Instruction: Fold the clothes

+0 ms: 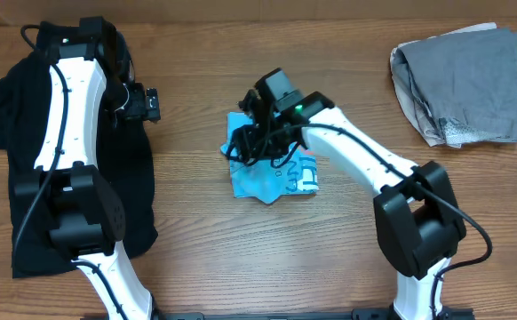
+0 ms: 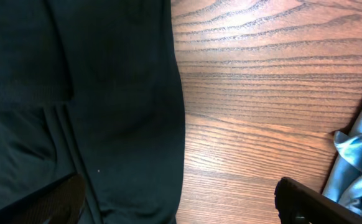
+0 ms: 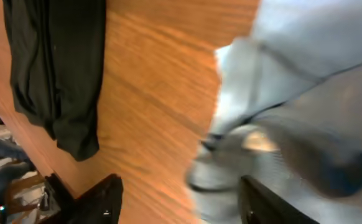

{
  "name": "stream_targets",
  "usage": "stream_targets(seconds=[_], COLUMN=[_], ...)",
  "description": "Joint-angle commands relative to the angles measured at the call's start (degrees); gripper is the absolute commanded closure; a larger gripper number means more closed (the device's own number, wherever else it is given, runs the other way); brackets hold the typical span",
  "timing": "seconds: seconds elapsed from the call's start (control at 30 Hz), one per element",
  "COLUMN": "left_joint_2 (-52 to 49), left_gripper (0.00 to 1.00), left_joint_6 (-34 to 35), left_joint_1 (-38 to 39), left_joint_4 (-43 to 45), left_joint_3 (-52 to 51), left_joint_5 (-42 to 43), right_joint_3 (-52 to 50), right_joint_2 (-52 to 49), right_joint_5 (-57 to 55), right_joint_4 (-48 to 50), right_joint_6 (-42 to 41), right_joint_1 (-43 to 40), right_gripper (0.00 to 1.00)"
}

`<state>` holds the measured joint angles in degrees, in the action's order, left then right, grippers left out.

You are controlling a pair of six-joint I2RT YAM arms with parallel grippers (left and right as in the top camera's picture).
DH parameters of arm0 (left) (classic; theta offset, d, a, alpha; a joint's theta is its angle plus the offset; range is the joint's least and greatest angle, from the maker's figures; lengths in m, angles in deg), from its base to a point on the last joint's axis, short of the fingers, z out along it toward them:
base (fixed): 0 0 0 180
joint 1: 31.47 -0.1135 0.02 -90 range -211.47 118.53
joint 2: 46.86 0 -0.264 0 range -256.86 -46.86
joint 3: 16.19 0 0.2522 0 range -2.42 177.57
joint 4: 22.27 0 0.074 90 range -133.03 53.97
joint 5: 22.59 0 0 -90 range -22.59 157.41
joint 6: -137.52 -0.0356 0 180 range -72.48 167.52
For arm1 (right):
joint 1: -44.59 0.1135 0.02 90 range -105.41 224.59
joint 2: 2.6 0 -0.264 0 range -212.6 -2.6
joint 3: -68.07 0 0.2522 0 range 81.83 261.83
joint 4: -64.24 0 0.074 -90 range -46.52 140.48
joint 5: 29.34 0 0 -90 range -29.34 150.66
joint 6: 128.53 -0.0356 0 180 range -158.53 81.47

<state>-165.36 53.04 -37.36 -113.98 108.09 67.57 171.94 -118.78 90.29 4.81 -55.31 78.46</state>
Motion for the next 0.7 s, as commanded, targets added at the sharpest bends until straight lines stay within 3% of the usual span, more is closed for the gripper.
stream_targets(seconds=[0.0, 0.2, 0.37, 0.57, 0.67], left_joint_2=[1.4, 1.4, 1.3, 1.3, 1.3], left_gripper=[0.0, 0.0, 0.0, 0.0, 0.0], left_joint_6=[-1.3, -1.3, -2.3, -2.3, -2.3], left_joint_1=[-0.1, -0.1, -0.1, -0.1, -0.1], left_joint_4=[0.2, 0.3, 0.2, 0.2, 0.2], left_joint_3=[0.6, 0.6, 0.6, 0.6, 0.6], left_joint_5=[-0.1, 0.7, 0.9, 0.9, 0.9], right_joint_3=[1.5, 1.5, 1.0, 0.9, 0.9], right_joint_2=[2.7, 7.7, 7.6, 3.9, 2.4], right_joint_5=[-2.3, -17.4, -18.3, -20.9, -20.8], right_joint_4=[-0.3, -5.2, -5.9, -4.9, -3.9], right_joint_6=[-1.2, -4.3, -7.0, -10.3, -10.3], right_joint_1=[0.8, -3.4, -8.0, -8.4, -8.4], right_gripper=[0.36, 0.28, 0.28, 0.29, 0.37])
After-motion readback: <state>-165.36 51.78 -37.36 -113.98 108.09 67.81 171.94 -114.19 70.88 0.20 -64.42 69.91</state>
